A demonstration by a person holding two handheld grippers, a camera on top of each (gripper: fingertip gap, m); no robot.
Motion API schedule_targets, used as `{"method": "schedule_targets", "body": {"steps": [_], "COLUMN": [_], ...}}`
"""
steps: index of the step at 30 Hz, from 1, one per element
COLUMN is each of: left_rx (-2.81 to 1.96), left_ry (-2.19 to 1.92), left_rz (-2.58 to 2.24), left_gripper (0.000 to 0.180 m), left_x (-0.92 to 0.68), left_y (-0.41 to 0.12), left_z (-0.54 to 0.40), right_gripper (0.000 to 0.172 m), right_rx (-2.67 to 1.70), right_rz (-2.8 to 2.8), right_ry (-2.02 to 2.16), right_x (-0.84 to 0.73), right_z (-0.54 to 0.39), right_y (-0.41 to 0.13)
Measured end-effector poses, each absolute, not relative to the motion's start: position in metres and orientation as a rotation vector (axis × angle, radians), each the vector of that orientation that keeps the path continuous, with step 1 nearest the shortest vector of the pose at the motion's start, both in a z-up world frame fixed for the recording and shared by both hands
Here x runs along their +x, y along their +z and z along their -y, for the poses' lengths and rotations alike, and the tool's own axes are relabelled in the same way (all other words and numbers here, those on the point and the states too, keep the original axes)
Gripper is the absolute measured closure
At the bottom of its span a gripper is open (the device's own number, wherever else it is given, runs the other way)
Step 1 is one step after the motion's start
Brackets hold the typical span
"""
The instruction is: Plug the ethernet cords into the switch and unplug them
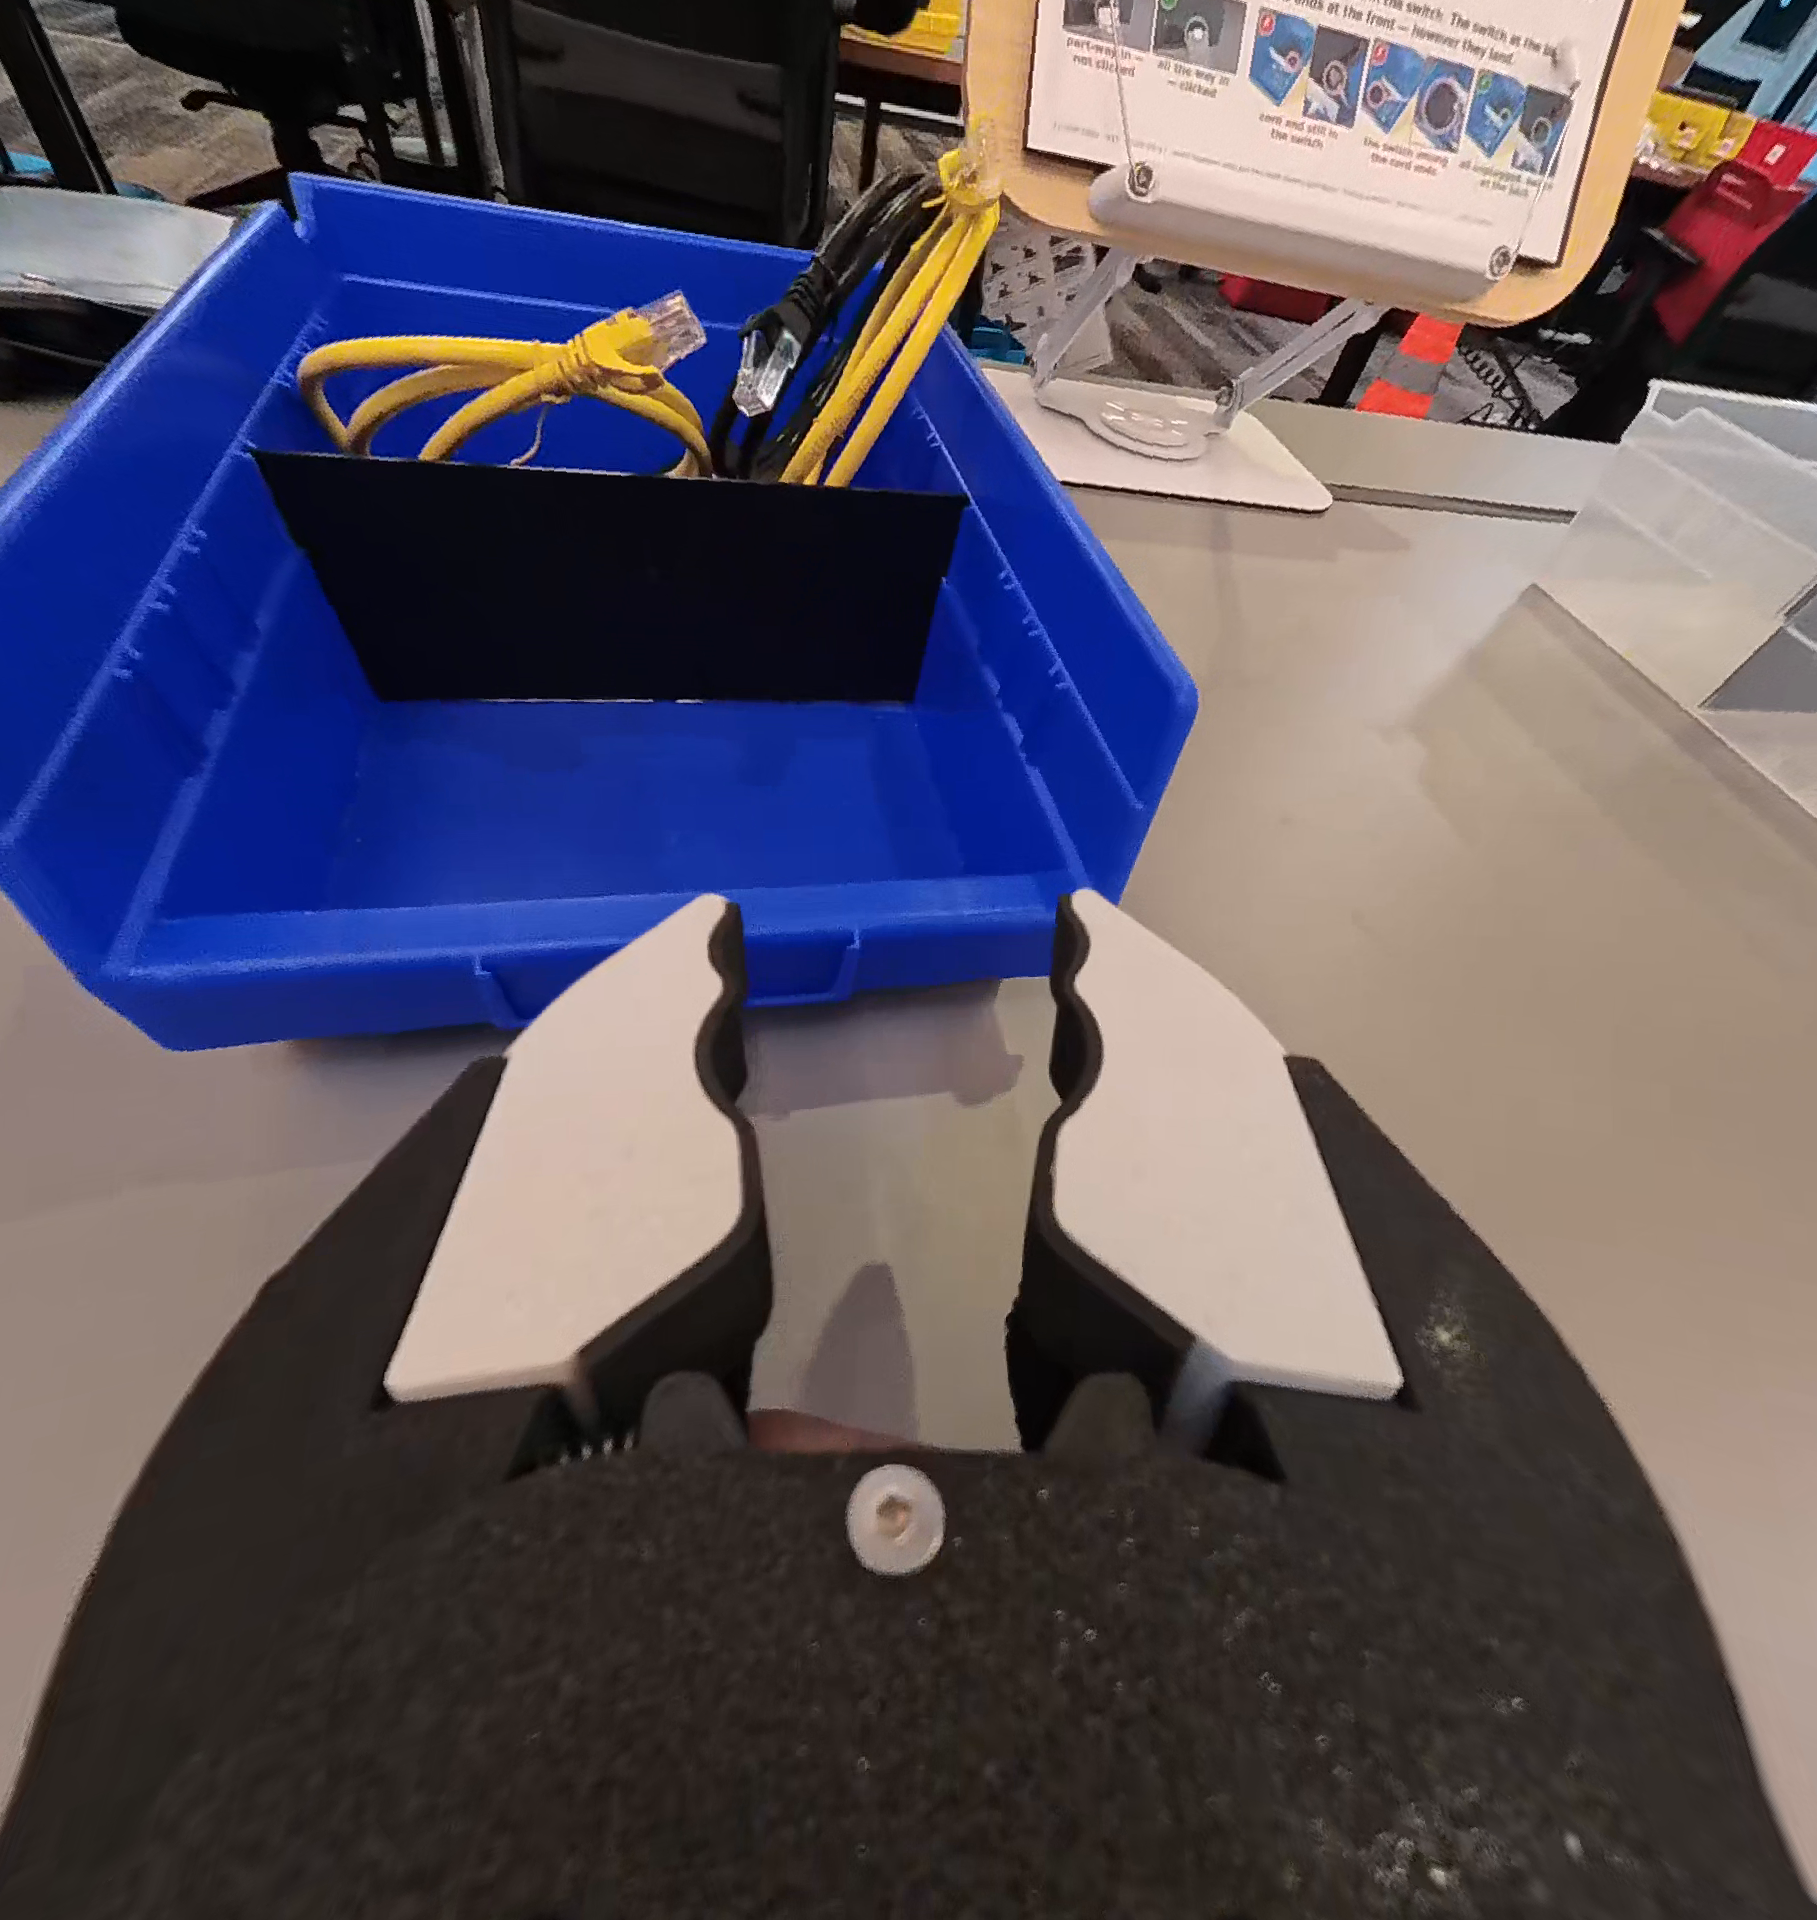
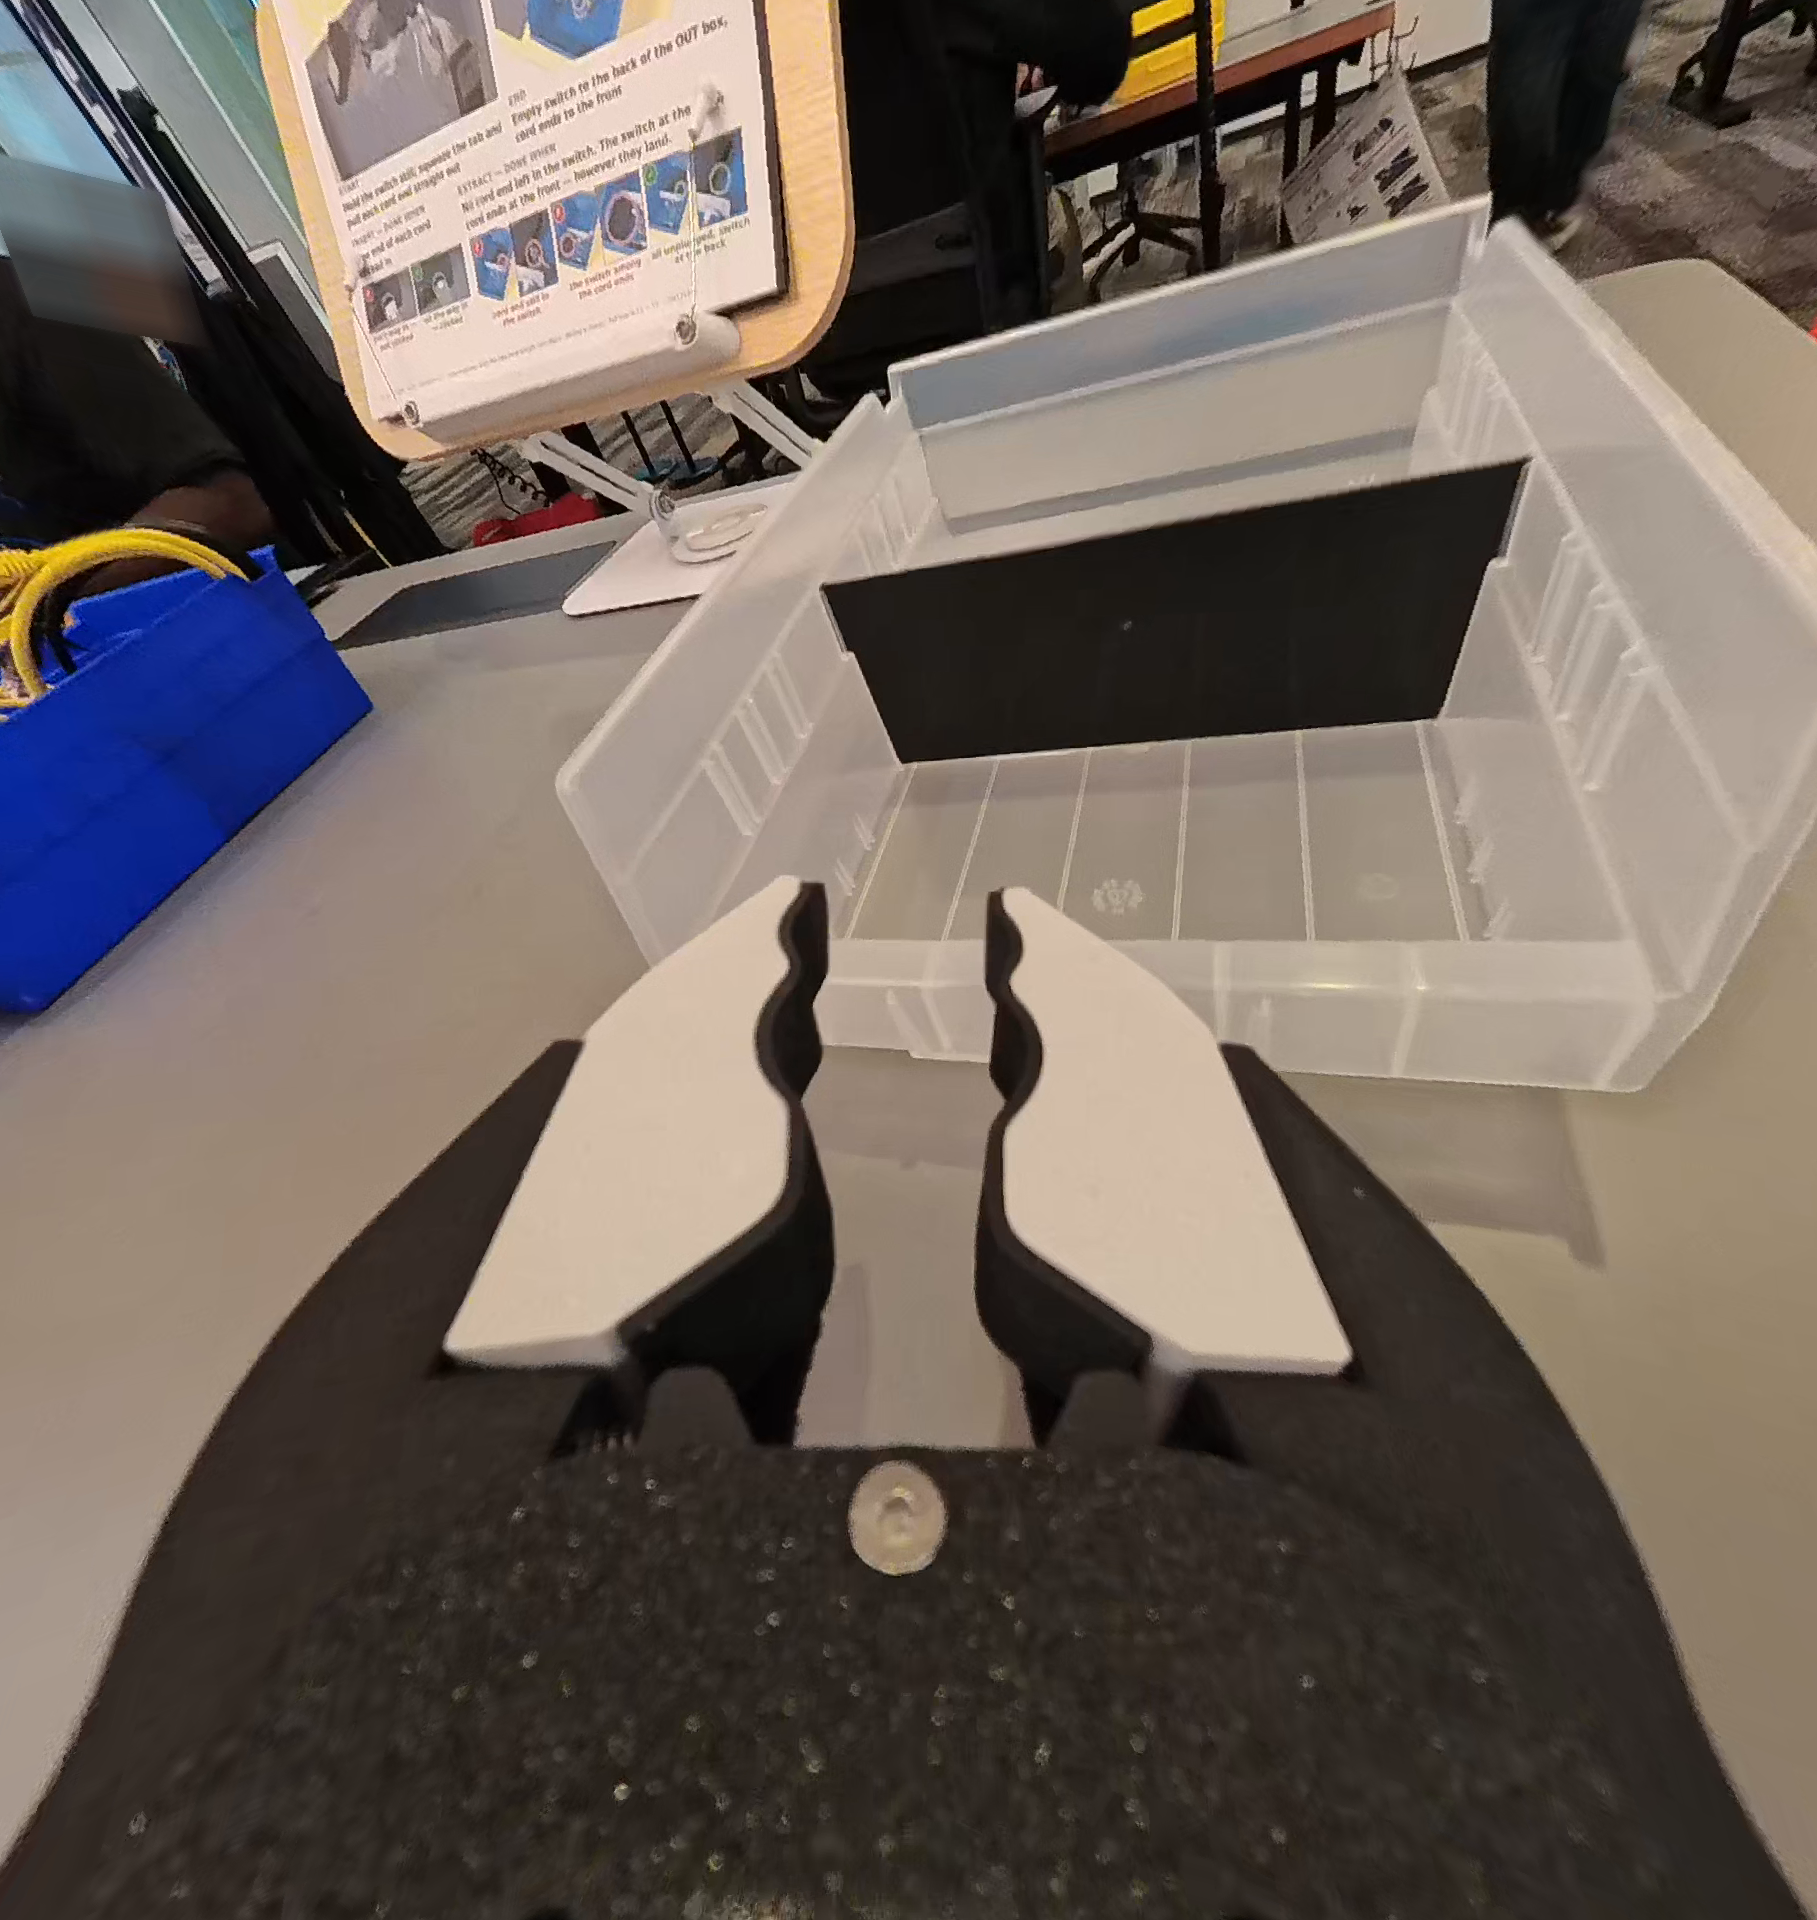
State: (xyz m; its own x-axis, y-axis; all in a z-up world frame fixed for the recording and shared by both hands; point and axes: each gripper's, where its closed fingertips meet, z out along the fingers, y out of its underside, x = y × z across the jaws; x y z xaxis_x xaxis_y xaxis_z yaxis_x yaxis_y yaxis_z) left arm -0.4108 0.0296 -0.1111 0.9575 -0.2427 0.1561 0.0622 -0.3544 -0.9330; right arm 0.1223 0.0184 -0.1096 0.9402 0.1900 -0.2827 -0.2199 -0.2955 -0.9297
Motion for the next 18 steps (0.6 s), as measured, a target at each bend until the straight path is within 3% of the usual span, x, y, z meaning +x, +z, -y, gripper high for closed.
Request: {"method": "schedule_targets", "body": {"steps": [9, 18], "left_rx": [-1.892, -2.018], "left_ry": [-0.354, -0.365], "left_rz": [-0.237, -0.572], "left_gripper": [0.119, 0.111], "left_x": [-0.399, -0.406], "left_y": [-0.107, -0.059], "left_z": [-0.028, -0.097], "right_gripper": [0.142, 0.142], "right_rx": [-1.814, -1.839], "right_rz": [0.022, 0.015], "right_ry": [0.394, 0.421], "right_x": [0.113, 0.111], "right_z": [-0.012, -0.017], "right_y": [-0.106, -0.116]}}
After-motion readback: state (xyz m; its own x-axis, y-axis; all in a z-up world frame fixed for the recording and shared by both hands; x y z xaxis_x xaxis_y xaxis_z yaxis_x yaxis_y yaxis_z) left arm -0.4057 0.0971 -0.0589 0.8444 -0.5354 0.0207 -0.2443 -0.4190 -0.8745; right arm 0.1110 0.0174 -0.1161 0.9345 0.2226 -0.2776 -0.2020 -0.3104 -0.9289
